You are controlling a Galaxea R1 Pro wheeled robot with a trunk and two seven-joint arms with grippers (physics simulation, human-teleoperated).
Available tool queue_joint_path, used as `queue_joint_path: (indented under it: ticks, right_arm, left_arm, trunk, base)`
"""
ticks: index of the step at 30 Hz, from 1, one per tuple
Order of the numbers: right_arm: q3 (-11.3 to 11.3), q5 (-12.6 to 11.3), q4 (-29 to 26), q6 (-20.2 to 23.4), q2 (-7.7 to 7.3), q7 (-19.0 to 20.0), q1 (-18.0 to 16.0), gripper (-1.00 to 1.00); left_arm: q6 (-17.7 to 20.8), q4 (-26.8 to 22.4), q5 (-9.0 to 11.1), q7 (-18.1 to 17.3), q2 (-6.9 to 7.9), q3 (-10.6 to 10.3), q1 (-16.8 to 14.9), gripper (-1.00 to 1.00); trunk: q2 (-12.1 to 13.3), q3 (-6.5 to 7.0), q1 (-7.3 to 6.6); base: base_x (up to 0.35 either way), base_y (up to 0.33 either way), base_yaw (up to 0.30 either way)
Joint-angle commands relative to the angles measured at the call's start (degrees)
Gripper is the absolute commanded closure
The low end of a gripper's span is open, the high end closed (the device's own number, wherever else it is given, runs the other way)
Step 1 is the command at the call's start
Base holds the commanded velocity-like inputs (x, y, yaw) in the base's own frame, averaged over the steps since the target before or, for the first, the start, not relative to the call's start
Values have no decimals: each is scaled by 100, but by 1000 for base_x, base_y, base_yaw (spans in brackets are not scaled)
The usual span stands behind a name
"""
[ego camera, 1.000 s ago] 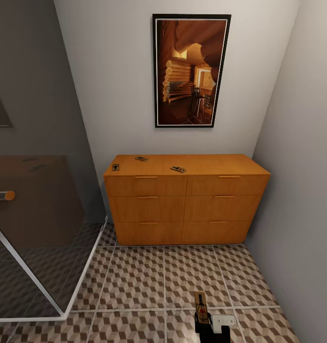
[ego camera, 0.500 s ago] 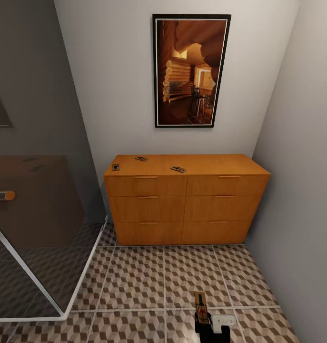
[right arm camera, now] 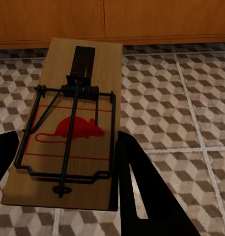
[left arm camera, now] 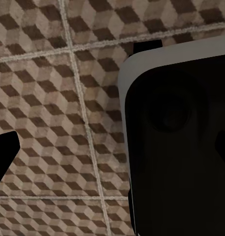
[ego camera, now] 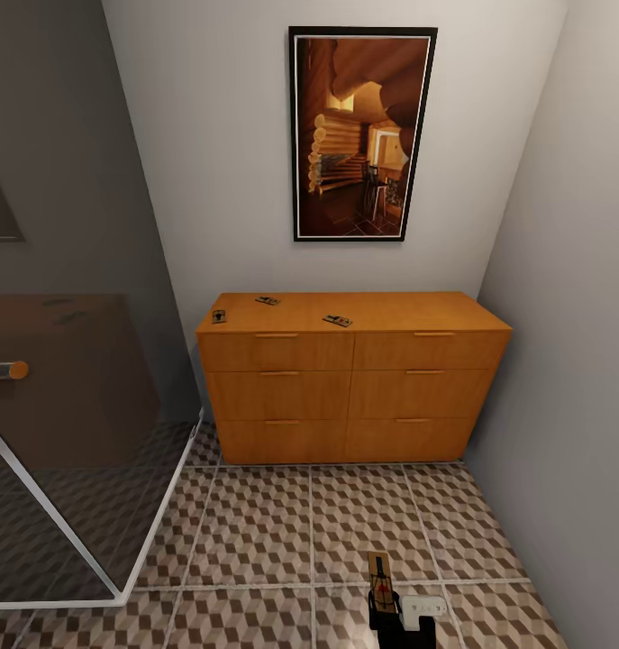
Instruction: Take the four mousetraps from the cabinet in the bathroom and place them on the bathroom floor. Make sure all four end up on the same floor surface, and ensure that at least two of them are either under or directly next to the same bathroom sink.
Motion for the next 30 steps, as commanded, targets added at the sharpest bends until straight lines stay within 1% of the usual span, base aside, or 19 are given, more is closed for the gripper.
queue_joint_path:
  ticks: [1,30]
  right_arm:
    - [-14,43,5,-12,1,-26,-4,100]
    - [-14,43,5,-12,1,-28,-4,100]
  left_arm:
    - [-40,25,0,19,-2,-42,-9,-100]
    - [-40,25,0,19,-3,-42,-9,-100]
  trunk:
    - [-3,-5,0]
    - [-3,-5,0]
  base:
    - [0,0,0]
    - [0,0,0]
